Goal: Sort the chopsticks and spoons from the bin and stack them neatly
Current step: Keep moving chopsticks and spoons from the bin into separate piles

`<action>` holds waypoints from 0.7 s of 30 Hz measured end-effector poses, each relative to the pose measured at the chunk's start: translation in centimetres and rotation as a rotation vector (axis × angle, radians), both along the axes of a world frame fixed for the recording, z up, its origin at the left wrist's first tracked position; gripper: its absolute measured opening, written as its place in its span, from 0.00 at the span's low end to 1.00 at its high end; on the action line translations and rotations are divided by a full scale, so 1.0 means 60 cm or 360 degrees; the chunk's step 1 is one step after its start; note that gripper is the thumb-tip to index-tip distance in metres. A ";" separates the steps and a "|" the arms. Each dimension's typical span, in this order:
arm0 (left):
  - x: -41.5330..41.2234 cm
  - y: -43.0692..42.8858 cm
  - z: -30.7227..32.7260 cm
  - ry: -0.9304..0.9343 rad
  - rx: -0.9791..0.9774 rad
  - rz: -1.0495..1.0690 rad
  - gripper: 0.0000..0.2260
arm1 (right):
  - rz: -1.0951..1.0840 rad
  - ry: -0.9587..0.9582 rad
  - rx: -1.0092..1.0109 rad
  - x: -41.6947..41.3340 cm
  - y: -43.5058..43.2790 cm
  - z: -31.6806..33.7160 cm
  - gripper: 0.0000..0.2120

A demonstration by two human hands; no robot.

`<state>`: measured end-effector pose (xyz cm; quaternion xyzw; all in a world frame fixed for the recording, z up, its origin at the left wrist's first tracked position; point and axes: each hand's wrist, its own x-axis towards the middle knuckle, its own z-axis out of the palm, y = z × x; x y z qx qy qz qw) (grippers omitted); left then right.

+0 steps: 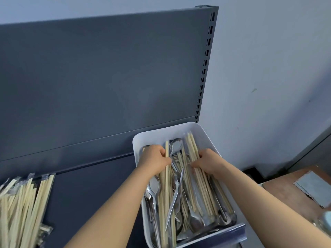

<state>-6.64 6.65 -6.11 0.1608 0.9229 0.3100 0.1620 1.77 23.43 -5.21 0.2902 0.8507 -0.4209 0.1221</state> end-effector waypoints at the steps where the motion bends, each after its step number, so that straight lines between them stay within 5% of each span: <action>1: -0.001 0.002 0.004 -0.0012 0.0099 0.0001 0.04 | -0.0017 0.0019 0.0001 0.003 0.000 0.004 0.03; 11: -0.006 0.053 -0.026 -0.0183 -0.0185 -0.0177 0.13 | -0.0035 0.0061 -0.0083 0.050 -0.005 0.030 0.04; 15: -0.003 0.081 -0.025 -0.0077 -0.0287 -0.0050 0.27 | -0.0168 0.0083 -0.0245 0.055 -0.001 0.024 0.04; 21: 0.008 0.103 -0.027 -0.0228 -0.0288 -0.0030 0.18 | -0.0085 0.0059 -0.0334 0.048 0.011 0.022 0.04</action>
